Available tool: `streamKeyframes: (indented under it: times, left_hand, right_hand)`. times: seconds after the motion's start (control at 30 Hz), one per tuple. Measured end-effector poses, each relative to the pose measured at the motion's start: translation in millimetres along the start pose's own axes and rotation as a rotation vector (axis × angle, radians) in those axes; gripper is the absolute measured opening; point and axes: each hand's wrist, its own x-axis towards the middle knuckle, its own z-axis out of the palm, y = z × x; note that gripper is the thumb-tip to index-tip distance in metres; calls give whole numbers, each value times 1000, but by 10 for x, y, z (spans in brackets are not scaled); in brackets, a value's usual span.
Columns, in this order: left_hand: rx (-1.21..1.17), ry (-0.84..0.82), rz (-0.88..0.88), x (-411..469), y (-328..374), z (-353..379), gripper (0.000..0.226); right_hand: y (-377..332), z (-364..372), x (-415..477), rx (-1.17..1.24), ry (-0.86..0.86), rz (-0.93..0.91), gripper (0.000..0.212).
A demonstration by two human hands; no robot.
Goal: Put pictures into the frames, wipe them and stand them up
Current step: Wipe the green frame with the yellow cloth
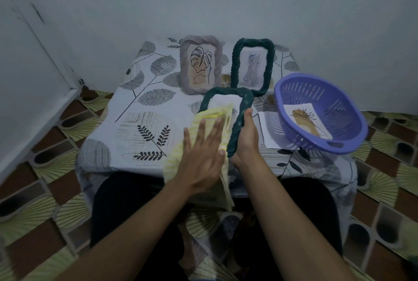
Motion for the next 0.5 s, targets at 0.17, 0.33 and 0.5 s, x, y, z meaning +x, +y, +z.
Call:
streamKeyframes:
  times: [0.17,0.33,0.5]
  left_hand:
    - [-38,38,-56,249,3,-114,62]
    - [-71,60,-373,594,6,-259,65]
    - [-197,40,-153,532,124,-183,68]
  right_hand:
    - [100,23,-52,28,-108,80,63]
    - [176,110,-103,8,-143,113,58]
    - [19,97,-55,-52,-104,63,50]
